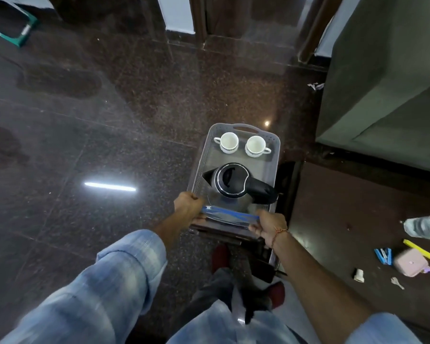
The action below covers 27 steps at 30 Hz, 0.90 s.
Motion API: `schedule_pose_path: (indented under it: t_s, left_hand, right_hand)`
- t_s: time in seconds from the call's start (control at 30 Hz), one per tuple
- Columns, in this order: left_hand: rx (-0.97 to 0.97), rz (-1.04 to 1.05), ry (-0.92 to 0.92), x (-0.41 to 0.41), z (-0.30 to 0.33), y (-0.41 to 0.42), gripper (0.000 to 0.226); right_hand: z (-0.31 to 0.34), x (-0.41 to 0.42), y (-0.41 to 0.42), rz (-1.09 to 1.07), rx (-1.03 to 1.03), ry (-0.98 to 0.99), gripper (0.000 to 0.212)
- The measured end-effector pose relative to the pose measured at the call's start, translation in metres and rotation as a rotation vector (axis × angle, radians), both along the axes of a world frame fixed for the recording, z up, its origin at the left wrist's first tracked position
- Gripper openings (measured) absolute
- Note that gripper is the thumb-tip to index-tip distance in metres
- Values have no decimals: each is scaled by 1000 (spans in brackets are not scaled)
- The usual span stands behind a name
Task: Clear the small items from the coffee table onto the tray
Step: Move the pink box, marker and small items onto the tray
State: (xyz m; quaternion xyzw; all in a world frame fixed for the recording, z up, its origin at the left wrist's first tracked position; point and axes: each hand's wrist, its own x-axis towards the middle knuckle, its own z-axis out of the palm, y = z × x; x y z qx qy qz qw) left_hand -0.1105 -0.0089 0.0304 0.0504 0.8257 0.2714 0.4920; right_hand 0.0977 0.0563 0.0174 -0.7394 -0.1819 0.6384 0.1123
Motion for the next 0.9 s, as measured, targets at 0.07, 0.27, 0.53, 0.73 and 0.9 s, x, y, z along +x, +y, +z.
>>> schedule_pose_path:
  t_s: [0.07,0.27,0.53,0.73,0.9]
  left_hand:
    - [-26,-60,67,1,-10,4,13]
    - [-129,-387,281,-5,-30,10,24]
    - [-111,-558,413,-11,-29,0,33]
    - [66,-1023,909,-8,3,-21,23]
    - [434,-1384,970,42,37,-11,21]
  right_hand:
    - [-5,-3,0,0,0,-33,33]
    - [-19,-17,1,64,17,-227,42]
    - [-19,-15,-7,78,89,-248,25]
    - [23,43,22,39,176,-284,25]
    - [53,117,35,-4,276,-300,21]
